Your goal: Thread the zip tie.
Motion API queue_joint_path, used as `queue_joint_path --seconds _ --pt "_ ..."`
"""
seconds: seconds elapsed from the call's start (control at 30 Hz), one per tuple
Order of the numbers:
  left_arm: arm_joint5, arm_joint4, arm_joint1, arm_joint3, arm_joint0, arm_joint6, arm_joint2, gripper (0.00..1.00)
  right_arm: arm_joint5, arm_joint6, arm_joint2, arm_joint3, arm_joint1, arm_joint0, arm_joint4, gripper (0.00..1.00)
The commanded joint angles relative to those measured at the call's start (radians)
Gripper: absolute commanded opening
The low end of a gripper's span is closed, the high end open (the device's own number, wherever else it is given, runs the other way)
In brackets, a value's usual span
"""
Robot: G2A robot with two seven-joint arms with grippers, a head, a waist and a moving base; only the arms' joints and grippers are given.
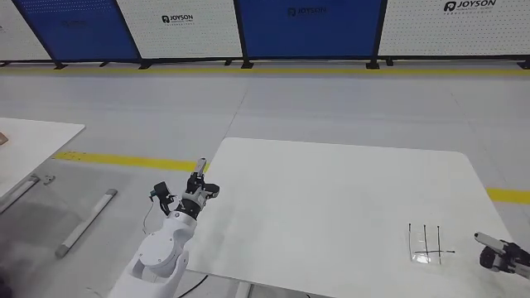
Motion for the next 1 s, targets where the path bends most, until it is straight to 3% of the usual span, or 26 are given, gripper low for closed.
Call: queue_joint_path --seconds 0.0,0.3,0.4,0.63,0.97 --pt "0.000 0.000 0.000 0.000 0.000 0.000 0.000 1.00 0.000 0.000 -0.002 0.001 0.001 0.001 -0.001 1.00" --pt "0.000 0.000 0.000 0.000 0.000 0.000 0.000 1.00 0.000 0.000 -0.002 0.001 0.001 0.001 -0.001 1.00" --pt "0.000 0.000 0.000 0.000 0.000 0.000 0.000 1.00 -0.002 0.000 -0.029 -0.021 0.002 -0.007 0.017 1.00" --pt "0.000 0.000 0.000 0.000 0.000 0.000 0.000 1.00 0.070 -0.014 -0.072 0.005 0.015 0.044 -0.018 1.00" --pt "0.000 0.000 0.000 0.000 0.000 0.000 0.000 1.00 0.070 -0.014 -0.072 0.005 0.015 0.044 -0.018 1.00"
